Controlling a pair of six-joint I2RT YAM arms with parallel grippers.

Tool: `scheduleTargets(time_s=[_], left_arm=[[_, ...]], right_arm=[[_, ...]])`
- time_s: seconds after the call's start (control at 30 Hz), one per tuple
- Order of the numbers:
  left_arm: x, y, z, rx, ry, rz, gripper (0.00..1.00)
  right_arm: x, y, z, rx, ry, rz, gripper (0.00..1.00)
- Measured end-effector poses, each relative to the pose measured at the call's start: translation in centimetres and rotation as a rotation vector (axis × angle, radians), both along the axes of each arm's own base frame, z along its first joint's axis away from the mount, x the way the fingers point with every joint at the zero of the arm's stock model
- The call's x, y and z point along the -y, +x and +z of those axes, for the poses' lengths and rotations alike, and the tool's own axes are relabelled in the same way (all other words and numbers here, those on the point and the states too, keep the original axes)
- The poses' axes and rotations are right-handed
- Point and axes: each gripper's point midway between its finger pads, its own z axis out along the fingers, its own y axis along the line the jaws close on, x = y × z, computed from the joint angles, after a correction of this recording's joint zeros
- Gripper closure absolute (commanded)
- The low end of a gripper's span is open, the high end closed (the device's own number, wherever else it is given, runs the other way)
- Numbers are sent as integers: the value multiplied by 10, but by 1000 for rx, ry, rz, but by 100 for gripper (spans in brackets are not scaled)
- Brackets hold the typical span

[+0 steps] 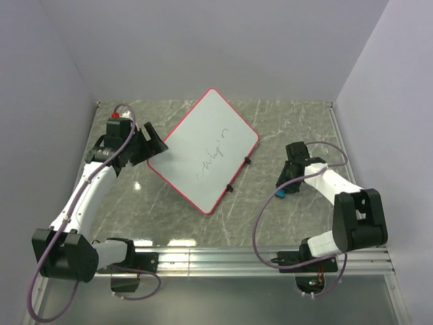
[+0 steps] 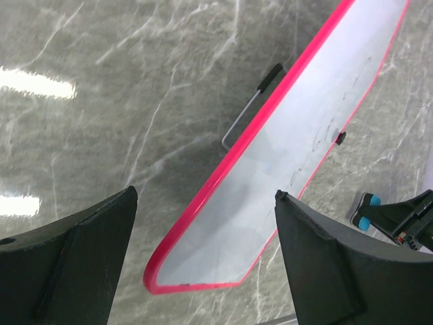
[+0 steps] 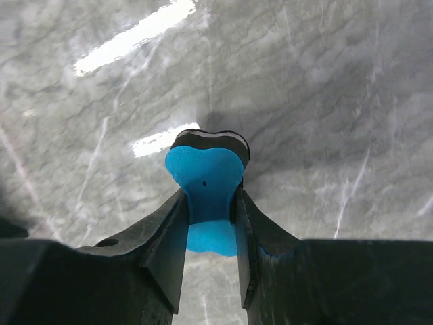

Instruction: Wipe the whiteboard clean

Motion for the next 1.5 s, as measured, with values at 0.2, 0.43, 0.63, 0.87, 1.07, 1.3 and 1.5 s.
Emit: scheduleTargets(time_s=[0.2, 0.43, 0.63, 0.87, 1.07, 1.3, 1.5], left_arm=[[11, 12, 4, 47, -21, -56, 11], [38, 30, -17, 22, -92, -211, 11], [57, 45, -24, 24, -150, -324, 50], [66, 48, -20, 52, -184, -412, 94], [71, 47, -21, 48, -203, -461, 100], [75, 44, -23, 48, -240, -468, 100], [77, 44, -20, 47, -265, -465, 100]], right_arm=[[-6, 9, 32, 67, 33, 7, 100], [-31, 36, 80, 169, 111, 54, 100], [-83, 48, 124, 253, 241, 197, 100], [-183, 75, 178, 362, 448, 412, 100], [-227, 116, 173, 352, 567, 390, 100], [-245, 180, 163, 370, 535, 276, 100], [-235, 235, 167, 428, 475, 143, 100]])
